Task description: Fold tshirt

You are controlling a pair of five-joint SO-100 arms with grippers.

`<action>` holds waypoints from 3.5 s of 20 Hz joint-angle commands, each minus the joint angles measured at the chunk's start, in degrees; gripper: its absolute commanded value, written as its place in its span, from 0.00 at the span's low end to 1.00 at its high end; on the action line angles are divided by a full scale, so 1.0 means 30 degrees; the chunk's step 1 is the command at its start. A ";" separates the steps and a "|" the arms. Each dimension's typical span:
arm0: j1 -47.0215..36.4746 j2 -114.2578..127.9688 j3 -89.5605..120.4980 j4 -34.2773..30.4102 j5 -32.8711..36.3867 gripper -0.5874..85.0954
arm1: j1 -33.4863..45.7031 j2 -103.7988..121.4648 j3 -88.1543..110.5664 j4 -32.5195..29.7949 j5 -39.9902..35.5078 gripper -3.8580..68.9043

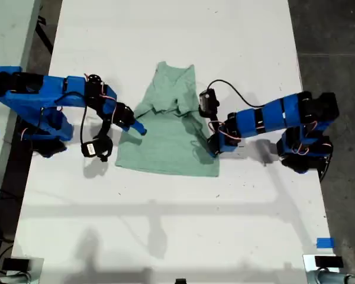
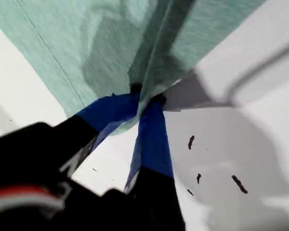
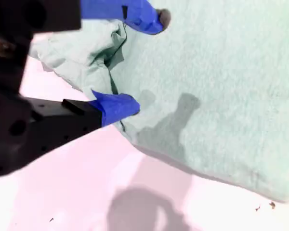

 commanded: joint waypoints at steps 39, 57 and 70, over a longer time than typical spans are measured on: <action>0.1729 -0.0615 0.0732 -0.1172 -0.2168 0.28 | -0.1436 -0.0762 -1.5879 1.3418 0.1436 0.45; 0.3457 -0.1406 0.0908 0.0117 -0.6211 0.01 | -0.2637 -0.0586 -1.3828 1.1777 0.2168 0.45; 0.4043 -1.5879 -1.8662 0.4658 -0.3867 0.01 | -0.2461 -0.0234 -1.3330 1.1426 0.2285 0.45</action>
